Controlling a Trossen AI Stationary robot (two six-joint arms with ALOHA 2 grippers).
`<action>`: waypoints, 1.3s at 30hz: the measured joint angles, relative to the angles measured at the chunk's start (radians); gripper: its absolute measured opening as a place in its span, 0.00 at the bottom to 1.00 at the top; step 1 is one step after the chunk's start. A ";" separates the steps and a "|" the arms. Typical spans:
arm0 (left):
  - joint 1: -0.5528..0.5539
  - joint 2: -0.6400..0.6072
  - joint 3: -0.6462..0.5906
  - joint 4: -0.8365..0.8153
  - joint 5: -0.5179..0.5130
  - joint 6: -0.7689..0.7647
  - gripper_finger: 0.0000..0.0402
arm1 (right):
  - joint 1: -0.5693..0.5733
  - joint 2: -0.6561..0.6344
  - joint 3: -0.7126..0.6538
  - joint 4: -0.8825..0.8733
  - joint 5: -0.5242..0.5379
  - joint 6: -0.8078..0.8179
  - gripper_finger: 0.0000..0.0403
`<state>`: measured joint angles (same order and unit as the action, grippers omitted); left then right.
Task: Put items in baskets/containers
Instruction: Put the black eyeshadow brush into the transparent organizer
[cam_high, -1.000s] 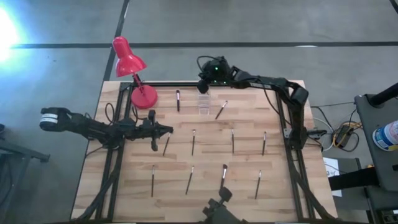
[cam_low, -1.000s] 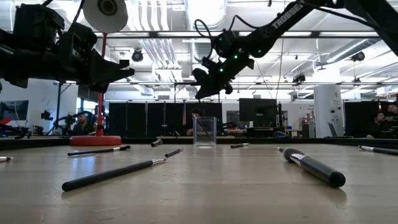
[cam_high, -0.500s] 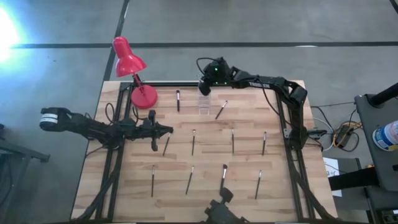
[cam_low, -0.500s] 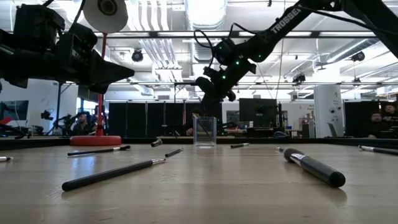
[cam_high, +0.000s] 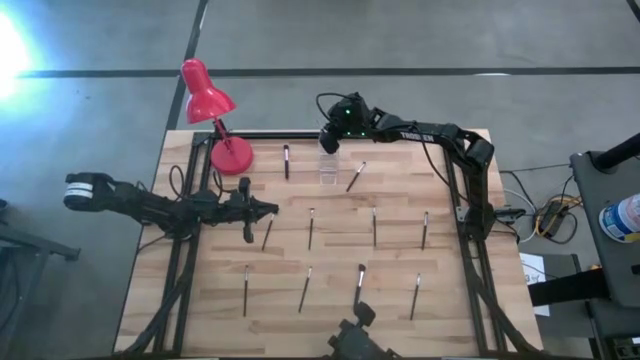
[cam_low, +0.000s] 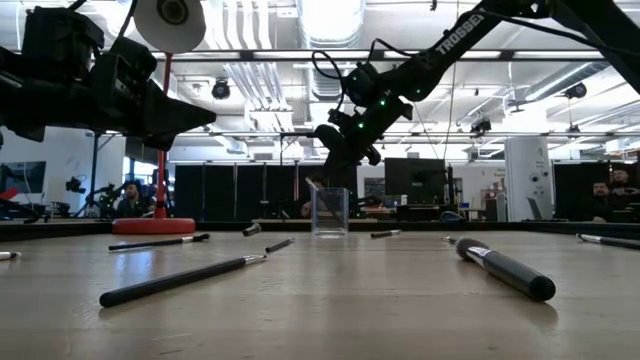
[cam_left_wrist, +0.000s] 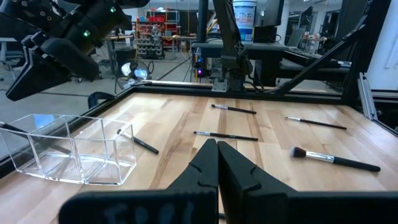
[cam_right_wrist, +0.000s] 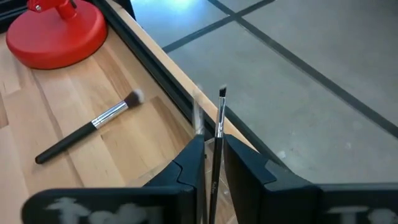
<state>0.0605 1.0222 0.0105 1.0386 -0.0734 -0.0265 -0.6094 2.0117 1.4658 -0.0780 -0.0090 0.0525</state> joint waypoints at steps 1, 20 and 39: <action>0.000 0.000 0.000 0.000 0.000 0.000 0.00 | 0.001 0.000 0.000 0.000 0.000 0.000 0.16; 0.000 0.000 0.000 -0.022 -0.004 -0.004 0.00 | 0.051 -0.156 -0.120 0.015 0.009 -0.079 0.02; 0.000 0.004 0.000 -0.026 -0.003 -0.008 0.00 | 0.226 -0.764 -0.825 0.455 0.035 -0.015 0.02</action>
<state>0.0605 1.0264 0.0105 1.0129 -0.0761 -0.0345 -0.3838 1.2478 0.6410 0.3773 0.0258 0.0375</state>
